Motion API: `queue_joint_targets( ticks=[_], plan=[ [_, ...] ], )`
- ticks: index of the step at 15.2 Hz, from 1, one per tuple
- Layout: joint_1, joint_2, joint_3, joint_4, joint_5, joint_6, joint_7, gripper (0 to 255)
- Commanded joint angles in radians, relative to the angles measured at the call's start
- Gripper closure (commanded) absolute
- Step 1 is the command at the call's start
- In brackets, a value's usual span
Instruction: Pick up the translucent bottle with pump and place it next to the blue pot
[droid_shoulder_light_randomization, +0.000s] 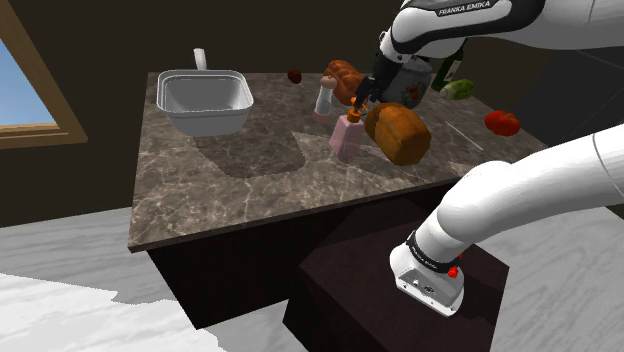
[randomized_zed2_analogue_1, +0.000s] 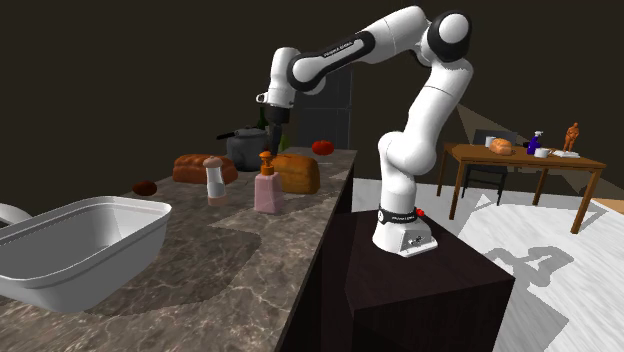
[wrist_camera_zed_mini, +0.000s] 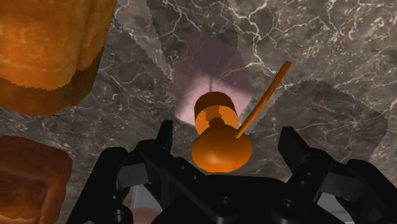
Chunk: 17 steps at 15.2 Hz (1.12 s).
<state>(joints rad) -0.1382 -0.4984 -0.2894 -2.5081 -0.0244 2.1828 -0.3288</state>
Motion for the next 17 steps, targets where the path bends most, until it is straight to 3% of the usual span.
queue_joint_targets(
  ticks=[1, 4, 12, 13, 17],
  plan=[
    [0.004, 0.021, -0.004, -0.013, 0.005, 0.036, -0.003, 0],
    [0.01, 0.051, -0.01, -0.038, 0.012, 0.09, -0.009, 0],
    [0.01, 0.051, -0.01, -0.038, 0.012, 0.09, -0.009, 0],
    [0.01, 0.051, -0.01, -0.038, 0.012, 0.09, -0.009, 255],
    [0.01, 0.051, -0.01, -0.038, 0.012, 0.09, -0.009, 255]
  ],
)
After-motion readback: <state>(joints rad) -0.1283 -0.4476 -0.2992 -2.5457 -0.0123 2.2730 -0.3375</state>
